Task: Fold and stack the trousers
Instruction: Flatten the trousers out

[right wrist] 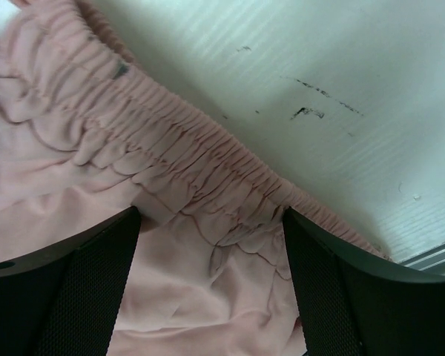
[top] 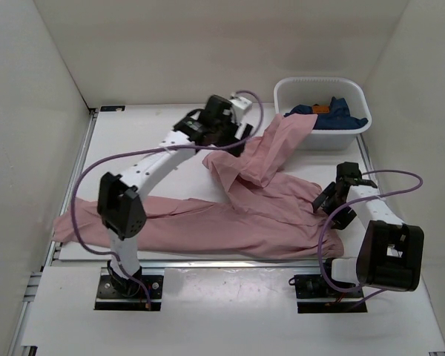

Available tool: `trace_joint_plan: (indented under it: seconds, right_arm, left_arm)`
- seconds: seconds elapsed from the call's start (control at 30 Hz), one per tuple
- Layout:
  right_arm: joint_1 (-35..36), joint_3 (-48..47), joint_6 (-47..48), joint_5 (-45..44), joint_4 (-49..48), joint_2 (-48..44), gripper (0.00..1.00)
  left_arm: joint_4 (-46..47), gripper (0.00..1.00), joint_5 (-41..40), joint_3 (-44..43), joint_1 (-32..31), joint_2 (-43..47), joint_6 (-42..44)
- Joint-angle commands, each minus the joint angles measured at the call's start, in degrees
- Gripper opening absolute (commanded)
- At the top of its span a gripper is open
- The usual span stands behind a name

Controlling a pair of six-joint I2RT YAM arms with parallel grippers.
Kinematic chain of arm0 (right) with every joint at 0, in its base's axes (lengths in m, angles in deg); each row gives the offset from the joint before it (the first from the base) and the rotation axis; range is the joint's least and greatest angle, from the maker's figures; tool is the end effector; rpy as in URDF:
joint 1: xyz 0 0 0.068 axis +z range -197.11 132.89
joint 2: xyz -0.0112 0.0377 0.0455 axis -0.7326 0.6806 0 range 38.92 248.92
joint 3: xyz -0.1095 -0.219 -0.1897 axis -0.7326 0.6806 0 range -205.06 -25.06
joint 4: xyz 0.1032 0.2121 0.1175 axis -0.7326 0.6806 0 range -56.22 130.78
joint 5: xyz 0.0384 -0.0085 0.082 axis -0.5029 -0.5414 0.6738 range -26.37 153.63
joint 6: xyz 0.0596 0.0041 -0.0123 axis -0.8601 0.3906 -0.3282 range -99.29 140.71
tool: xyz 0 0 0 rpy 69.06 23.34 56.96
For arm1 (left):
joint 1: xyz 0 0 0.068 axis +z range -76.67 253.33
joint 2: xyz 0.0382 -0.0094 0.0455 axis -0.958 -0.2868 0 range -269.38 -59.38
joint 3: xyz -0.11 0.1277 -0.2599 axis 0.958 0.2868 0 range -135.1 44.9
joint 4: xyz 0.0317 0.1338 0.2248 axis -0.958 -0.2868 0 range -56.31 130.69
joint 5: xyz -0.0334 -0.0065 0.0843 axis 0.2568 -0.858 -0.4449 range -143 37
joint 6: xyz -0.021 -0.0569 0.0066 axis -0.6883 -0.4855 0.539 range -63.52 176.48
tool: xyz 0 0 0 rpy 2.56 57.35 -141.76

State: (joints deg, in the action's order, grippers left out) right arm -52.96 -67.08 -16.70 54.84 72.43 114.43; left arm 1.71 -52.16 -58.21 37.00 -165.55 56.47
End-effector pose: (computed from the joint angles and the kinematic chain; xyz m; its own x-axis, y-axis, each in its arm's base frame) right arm 0.2185 -0.0295 0.2062 -0.6626 0.6714 -0.3319 0.6923 0.7181 0.0708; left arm 0.3565 -0.2630 0.3701 -0.5397 0.3967 -0.7426 0.6011 0.7991 -0.0099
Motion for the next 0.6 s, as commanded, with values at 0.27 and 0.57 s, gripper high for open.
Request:
trace_joint_plan:
  seconds: [0.27, 0.57]
  right_arm:
    - [-0.22, 6.95, -6.09, 0.27, -5.26, 1.75, 0.82]
    - [-0.22, 7.48, -6.1, -0.26, -6.4, 7.54, 0.67]
  left_arm:
    - [-4.26, 0.96, -3.03, 0.1, -9.01, -7.65, 0.01]
    - [-4.26, 0.14, -14.48, 3.44, -5.25, -8.19, 0.01]
